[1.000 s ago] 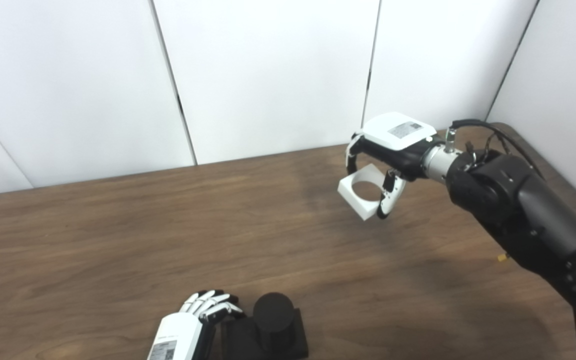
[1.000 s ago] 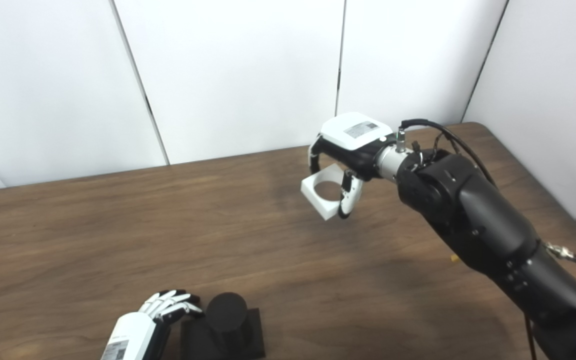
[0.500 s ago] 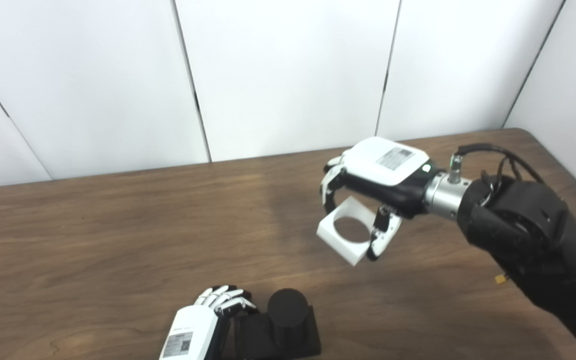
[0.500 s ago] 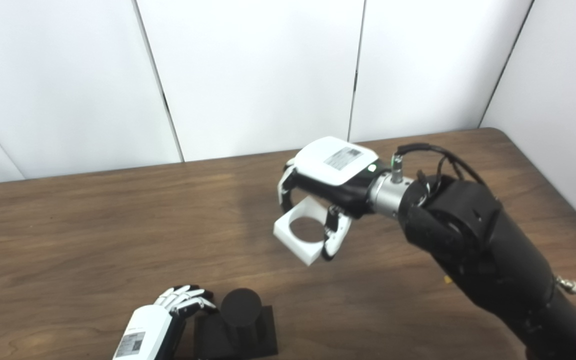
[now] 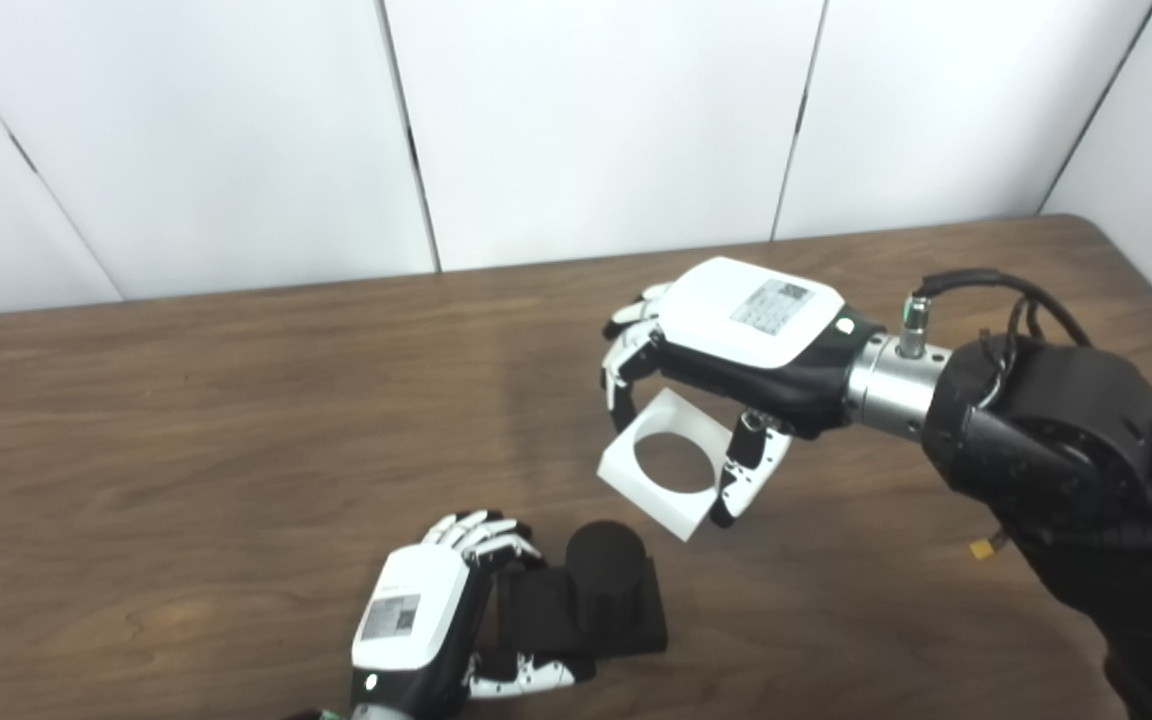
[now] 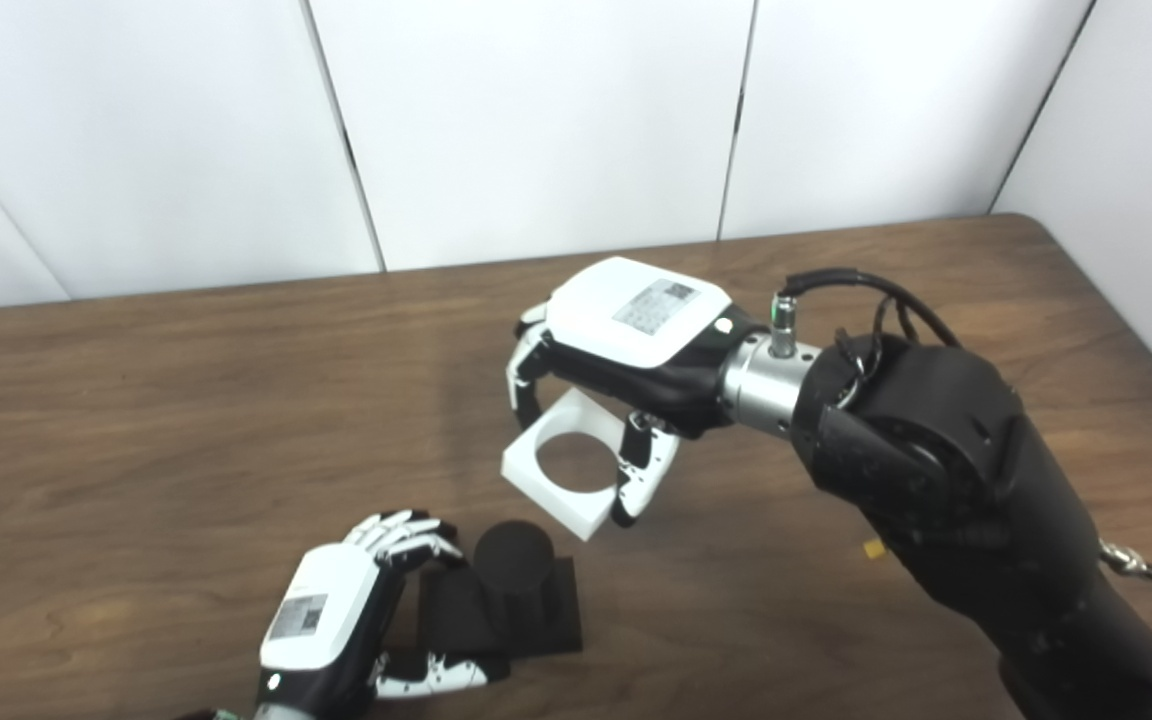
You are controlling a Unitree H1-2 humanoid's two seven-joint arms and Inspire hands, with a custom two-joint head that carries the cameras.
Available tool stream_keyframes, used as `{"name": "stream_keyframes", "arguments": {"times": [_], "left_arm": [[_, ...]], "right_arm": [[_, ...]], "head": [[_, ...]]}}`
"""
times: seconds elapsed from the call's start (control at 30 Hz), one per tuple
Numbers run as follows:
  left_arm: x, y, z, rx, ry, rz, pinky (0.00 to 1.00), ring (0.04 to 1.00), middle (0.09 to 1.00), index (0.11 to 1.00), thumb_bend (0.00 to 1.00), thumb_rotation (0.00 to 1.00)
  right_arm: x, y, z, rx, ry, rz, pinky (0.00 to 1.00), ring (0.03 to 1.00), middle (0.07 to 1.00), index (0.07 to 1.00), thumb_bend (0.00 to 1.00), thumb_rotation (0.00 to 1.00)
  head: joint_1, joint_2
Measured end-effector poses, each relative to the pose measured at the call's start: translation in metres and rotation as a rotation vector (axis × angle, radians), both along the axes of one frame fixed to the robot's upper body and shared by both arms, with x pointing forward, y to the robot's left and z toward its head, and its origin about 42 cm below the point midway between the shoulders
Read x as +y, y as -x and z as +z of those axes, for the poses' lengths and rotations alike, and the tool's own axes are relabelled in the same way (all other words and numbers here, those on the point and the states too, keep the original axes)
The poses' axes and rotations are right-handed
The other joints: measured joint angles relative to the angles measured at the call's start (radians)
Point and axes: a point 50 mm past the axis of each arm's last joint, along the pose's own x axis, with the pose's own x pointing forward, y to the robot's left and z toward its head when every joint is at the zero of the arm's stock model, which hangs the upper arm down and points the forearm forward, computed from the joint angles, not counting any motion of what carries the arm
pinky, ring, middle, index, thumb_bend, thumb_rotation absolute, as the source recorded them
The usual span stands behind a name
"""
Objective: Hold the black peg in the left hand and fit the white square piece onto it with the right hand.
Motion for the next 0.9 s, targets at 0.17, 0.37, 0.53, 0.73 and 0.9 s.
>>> {"name": "stream_keyframes", "arguments": {"times": [0.17, 0.37, 0.53, 0.73, 0.9], "left_arm": [[-0.001, 0.000, 0.002, 0.010, -0.001, 0.003, 0.89, 0.859, 0.782, 0.485, 0.52, 0.05], [-0.002, -0.001, 0.004, 0.018, -0.003, -0.001, 0.89, 0.858, 0.782, 0.485, 0.52, 0.05], [-0.003, -0.001, 0.004, 0.017, -0.004, -0.002, 0.88, 0.855, 0.782, 0.485, 0.52, 0.05], [-0.004, -0.001, 0.005, 0.018, -0.005, -0.002, 0.89, 0.855, 0.781, 0.485, 0.52, 0.05], [-0.005, -0.001, 0.005, 0.017, -0.005, -0.003, 0.89, 0.855, 0.780, 0.485, 0.52, 0.05]], "right_arm": [[0.006, 0.002, -0.002, 0.027, 0.010, 0.020, 0.88, 0.866, 0.738, 0.482, 0.52, 0.13], [0.017, 0.005, -0.007, 0.051, 0.015, 0.064, 0.87, 0.862, 0.735, 0.482, 0.53, 0.14], [0.022, 0.007, -0.010, 0.055, 0.034, 0.092, 0.87, 0.874, 0.741, 0.481, 0.53, 0.14], [0.025, 0.008, -0.012, 0.071, 0.037, 0.105, 0.90, 0.881, 0.745, 0.482, 0.53, 0.14], [0.027, 0.011, -0.018, 0.098, 0.025, 0.111, 0.92, 0.884, 0.747, 0.482, 0.52, 0.13]], "head": [[0.002, 0.017], [0.003, 0.026], [0.009, 0.037], [0.014, 0.045], [0.015, 0.048]]}}
